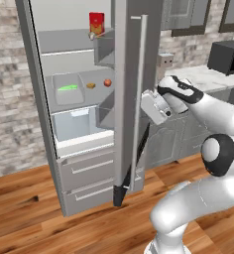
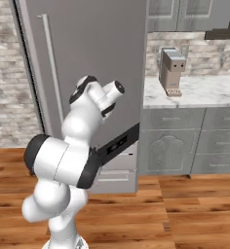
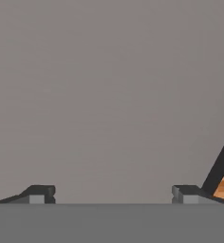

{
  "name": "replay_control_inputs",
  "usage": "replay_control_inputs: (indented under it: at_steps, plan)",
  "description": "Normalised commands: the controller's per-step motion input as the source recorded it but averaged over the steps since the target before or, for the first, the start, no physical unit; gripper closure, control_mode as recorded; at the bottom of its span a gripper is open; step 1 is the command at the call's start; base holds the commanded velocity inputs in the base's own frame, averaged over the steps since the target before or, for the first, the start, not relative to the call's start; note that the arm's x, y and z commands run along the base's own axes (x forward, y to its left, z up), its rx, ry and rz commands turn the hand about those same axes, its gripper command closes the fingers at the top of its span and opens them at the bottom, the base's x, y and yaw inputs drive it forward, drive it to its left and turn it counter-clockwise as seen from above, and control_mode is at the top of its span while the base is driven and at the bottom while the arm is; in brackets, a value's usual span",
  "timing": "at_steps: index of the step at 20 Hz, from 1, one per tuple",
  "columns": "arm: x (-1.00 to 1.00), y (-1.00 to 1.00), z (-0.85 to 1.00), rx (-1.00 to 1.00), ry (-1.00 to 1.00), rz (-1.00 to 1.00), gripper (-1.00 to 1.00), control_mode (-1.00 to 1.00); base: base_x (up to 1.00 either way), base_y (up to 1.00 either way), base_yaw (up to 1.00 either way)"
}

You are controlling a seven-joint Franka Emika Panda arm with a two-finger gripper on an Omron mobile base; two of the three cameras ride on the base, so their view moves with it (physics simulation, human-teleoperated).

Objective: Place the tupperware on the second highest shelf of the fridge. Make space for the tupperware among the existing items by rearranging them on the shelves if needed. Close the fridge door when finished.

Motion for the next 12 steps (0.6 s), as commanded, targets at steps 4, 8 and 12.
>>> replay_control_inputs:
  at_steps: [4,8,12]
  plan:
    - [0.7,0.5,0.17,-0.05,0.02,-0.2,-1.0,-1.0,0.0,0.0,0.0]
    - [0.74,0.41,0.11,-0.02,0.03,-0.19,-1.0,-1.0,0.0,0.0,0.0]
    - [0.69,0.41,0.0,-0.04,-0.01,-0.21,-1.0,-1.0,0.0,0.0,0.0]
